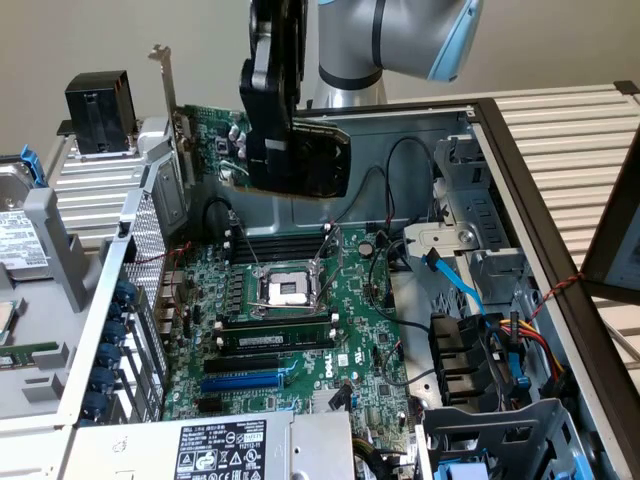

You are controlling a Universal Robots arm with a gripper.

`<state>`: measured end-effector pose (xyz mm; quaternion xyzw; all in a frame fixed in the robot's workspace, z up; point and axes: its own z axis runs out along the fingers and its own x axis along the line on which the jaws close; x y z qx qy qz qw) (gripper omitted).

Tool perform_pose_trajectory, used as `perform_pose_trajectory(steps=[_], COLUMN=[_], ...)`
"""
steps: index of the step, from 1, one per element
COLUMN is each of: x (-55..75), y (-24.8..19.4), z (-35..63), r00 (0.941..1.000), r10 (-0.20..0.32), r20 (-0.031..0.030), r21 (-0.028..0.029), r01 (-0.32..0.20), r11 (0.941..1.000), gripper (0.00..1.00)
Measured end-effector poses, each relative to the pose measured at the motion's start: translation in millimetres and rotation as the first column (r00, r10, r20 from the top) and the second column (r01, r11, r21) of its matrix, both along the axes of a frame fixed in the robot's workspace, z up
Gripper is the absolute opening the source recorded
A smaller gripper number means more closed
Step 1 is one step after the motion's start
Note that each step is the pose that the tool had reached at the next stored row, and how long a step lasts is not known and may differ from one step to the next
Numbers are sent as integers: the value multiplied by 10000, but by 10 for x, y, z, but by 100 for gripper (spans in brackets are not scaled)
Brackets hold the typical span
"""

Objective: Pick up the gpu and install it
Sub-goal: 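Insert the gpu into the slot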

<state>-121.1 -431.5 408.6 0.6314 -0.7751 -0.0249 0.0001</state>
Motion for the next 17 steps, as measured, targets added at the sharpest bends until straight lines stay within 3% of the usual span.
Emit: perform_pose_trajectory(steps=[3, 10, 17], x=[0, -9, -127], y=[0, 0, -1], z=[-15, -53, -123], r00=[9989, 9945, 9919], r10=[449, 956, 1105], r20=[130, 437, 619], r21=[-4, -28, -50], r01=[-449, -956, -1104], r11=[9990, 9954, 9939], gripper=[27, 27, 27])
